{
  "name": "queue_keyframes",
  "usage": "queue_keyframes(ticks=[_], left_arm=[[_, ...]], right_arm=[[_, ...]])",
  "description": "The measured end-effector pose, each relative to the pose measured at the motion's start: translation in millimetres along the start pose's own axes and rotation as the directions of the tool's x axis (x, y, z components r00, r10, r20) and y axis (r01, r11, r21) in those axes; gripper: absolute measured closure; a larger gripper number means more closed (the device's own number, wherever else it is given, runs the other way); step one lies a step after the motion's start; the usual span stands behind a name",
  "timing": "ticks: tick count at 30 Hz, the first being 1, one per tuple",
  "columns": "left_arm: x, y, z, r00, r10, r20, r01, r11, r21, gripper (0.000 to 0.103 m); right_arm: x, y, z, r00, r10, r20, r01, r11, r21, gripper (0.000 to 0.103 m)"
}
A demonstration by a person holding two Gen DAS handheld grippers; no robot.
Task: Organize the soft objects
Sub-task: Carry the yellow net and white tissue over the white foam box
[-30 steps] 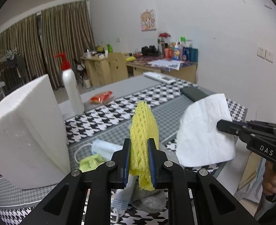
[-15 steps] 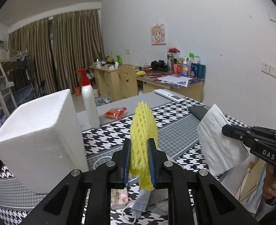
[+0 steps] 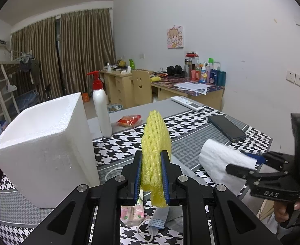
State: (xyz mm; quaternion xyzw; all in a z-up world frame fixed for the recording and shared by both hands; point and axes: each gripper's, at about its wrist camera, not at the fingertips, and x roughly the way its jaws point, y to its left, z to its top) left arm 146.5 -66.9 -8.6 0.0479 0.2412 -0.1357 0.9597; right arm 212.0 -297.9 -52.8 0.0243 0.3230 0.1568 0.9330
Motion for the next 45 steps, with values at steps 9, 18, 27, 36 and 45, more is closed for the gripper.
queue_keyframes(ticks=[9, 18, 27, 36, 45], left_arm=[[2, 8, -2, 1.0, 0.0, -0.001, 0.0, 1.0, -0.008, 0.084], [0, 12, -2, 1.0, -0.006, 0.011, 0.007, 1.0, -0.012, 0.084], [-9, 21, -2, 1.0, 0.016, 0.024, -0.016, 1.0, -0.025, 0.084], [-32, 27, 6, 0.997, 0.038, 0.072, -0.036, 0.999, -0.03, 0.084], [-41, 36, 20, 0.994, 0.059, 0.093, -0.055, 0.998, -0.044, 0.084]], right_arm=[[24, 3, -11, 0.996, -0.014, -0.092, 0.012, 1.0, -0.022, 0.042], [34, 13, -18, 0.99, -0.054, -0.13, 0.046, 0.997, -0.06, 0.065], [17, 13, -11, 0.997, -0.013, -0.081, 0.01, 0.999, -0.034, 0.094], [-19, 19, 18, 0.999, 0.018, 0.046, -0.017, 1.0, -0.01, 0.094], [-28, 35, 46, 0.992, 0.057, 0.113, -0.054, 0.998, -0.03, 0.094]])
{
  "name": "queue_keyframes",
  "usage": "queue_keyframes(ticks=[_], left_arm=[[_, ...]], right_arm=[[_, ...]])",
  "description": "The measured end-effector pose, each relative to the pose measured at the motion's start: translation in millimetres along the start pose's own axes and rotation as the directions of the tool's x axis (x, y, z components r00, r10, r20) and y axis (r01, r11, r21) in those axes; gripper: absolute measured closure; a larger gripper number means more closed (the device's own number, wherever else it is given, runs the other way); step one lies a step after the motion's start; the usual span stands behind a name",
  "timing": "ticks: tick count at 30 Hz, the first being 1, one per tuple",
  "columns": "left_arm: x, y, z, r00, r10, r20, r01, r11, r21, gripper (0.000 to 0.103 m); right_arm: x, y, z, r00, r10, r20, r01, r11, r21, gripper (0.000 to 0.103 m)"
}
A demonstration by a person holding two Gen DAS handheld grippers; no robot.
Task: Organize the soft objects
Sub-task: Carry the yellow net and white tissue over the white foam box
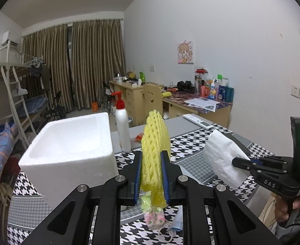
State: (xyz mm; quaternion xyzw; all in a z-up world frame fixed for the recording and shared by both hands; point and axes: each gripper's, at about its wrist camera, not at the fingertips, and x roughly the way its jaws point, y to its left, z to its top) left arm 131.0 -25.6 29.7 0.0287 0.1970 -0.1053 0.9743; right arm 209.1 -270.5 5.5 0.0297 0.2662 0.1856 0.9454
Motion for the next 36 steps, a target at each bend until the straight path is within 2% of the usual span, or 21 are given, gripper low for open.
queue_keyframes(ticks=[11, 25, 36], left_arm=[[-7, 16, 18, 0.999, 0.015, 0.033, -0.014, 1.0, -0.01, 0.084], [-12, 29, 32, 0.997, 0.022, 0.072, -0.022, 1.0, 0.002, 0.084], [-16, 43, 45, 0.992, 0.07, 0.102, -0.07, 0.998, -0.011, 0.084]], right_arm=[[-2, 12, 29, 0.998, 0.026, 0.056, -0.025, 1.0, -0.015, 0.094], [-3, 31, 48, 0.992, 0.056, 0.117, -0.052, 0.998, -0.036, 0.094], [3, 52, 66, 0.984, 0.111, 0.141, -0.1, 0.991, -0.085, 0.094]])
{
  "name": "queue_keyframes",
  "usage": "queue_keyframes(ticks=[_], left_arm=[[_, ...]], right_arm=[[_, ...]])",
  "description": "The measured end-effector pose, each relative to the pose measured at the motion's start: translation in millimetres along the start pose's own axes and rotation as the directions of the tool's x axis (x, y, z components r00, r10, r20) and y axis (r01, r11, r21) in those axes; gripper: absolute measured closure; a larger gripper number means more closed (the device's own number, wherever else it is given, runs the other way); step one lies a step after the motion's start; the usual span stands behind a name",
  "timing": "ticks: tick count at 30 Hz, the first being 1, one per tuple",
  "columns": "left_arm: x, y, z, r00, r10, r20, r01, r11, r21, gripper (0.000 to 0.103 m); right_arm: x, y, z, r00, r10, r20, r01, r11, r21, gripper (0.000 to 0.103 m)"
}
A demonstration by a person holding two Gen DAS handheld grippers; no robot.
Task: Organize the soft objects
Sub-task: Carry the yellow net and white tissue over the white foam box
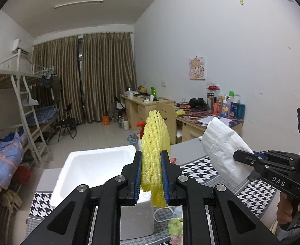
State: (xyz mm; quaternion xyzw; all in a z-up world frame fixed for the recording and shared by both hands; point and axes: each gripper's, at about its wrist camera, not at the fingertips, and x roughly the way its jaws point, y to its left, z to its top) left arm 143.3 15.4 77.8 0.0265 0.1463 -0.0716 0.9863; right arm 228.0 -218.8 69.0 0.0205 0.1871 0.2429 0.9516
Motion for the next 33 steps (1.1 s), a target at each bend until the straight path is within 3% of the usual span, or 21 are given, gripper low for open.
queue_keyframes(ticks=[15, 33], left_arm=[[0, 30, 10, 0.995, 0.09, 0.03, -0.089, 0.995, -0.039, 0.084], [12, 51, 11, 0.984, 0.179, 0.007, -0.178, 0.981, -0.076, 0.084]], right_arm=[[21, 24, 15, 0.998, 0.068, -0.007, -0.068, 0.997, -0.033, 0.094], [44, 50, 27, 0.989, 0.147, -0.03, -0.149, 0.986, -0.076, 0.094]])
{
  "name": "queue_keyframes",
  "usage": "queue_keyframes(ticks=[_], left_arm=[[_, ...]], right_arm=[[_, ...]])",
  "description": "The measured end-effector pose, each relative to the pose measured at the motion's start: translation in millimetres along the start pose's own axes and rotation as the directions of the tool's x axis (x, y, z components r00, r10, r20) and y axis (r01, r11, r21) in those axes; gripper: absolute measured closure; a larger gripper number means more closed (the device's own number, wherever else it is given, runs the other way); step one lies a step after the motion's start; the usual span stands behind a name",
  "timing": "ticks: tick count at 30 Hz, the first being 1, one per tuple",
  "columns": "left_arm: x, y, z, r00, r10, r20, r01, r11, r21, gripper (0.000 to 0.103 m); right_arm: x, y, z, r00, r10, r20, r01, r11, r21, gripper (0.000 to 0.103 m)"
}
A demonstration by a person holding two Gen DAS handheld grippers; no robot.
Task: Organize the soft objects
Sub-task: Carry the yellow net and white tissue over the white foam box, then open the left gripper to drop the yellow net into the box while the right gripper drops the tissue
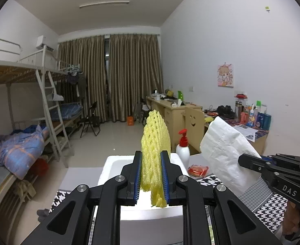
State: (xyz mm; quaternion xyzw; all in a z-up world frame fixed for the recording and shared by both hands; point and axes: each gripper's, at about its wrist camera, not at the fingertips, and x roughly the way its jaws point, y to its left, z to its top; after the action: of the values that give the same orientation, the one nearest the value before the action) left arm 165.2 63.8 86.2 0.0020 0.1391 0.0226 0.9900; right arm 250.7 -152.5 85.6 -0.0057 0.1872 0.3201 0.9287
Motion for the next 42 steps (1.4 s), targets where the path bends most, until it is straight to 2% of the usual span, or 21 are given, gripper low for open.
queue_keyframes(ticks=[16, 20, 22, 24, 26, 28, 30, 36, 40, 42], left_arm=[[22, 18, -8, 0.997, 0.036, -0.061, -0.039, 0.999, -0.037, 0.084], [30, 21, -12, 0.996, 0.04, -0.086, -0.043, 0.998, -0.039, 0.081], [33, 22, -12, 0.994, 0.044, -0.097, -0.049, 0.998, -0.045, 0.07], [34, 25, -12, 0.994, 0.047, -0.101, -0.053, 0.997, -0.06, 0.047], [32, 28, -13, 0.994, 0.049, -0.095, -0.057, 0.996, -0.075, 0.035], [31, 28, -12, 0.994, 0.054, -0.09, -0.061, 0.995, -0.079, 0.032], [28, 29, -12, 0.995, 0.056, -0.085, -0.063, 0.995, -0.081, 0.024], [22, 34, -9, 0.995, 0.08, -0.058, -0.086, 0.992, -0.096, 0.01], [16, 38, -9, 0.995, 0.088, -0.037, -0.092, 0.991, -0.101, 0.008], [13, 42, -10, 0.995, 0.093, -0.024, -0.095, 0.99, -0.104, 0.003]], right_arm=[[16, 16, 5, 1.0, 0.016, -0.021, -0.016, 1.0, -0.018, 0.094], [18, 19, 7, 0.999, 0.017, -0.027, -0.018, 0.999, -0.027, 0.094], [19, 19, 7, 0.999, 0.017, -0.027, -0.018, 0.999, -0.03, 0.094], [20, 18, 8, 0.999, 0.017, -0.028, -0.018, 0.999, -0.031, 0.094], [20, 18, 7, 0.999, 0.017, -0.027, -0.018, 0.999, -0.032, 0.094], [20, 18, 7, 0.999, 0.018, -0.026, -0.019, 0.999, -0.032, 0.094], [21, 19, 9, 1.0, 0.018, -0.026, -0.019, 0.999, -0.033, 0.094], [22, 25, 17, 0.999, 0.028, -0.018, -0.029, 0.998, -0.049, 0.094], [26, 30, 21, 0.999, 0.044, -0.017, -0.045, 0.997, -0.065, 0.094], [29, 33, 22, 0.998, 0.054, -0.022, -0.055, 0.996, -0.069, 0.094]])
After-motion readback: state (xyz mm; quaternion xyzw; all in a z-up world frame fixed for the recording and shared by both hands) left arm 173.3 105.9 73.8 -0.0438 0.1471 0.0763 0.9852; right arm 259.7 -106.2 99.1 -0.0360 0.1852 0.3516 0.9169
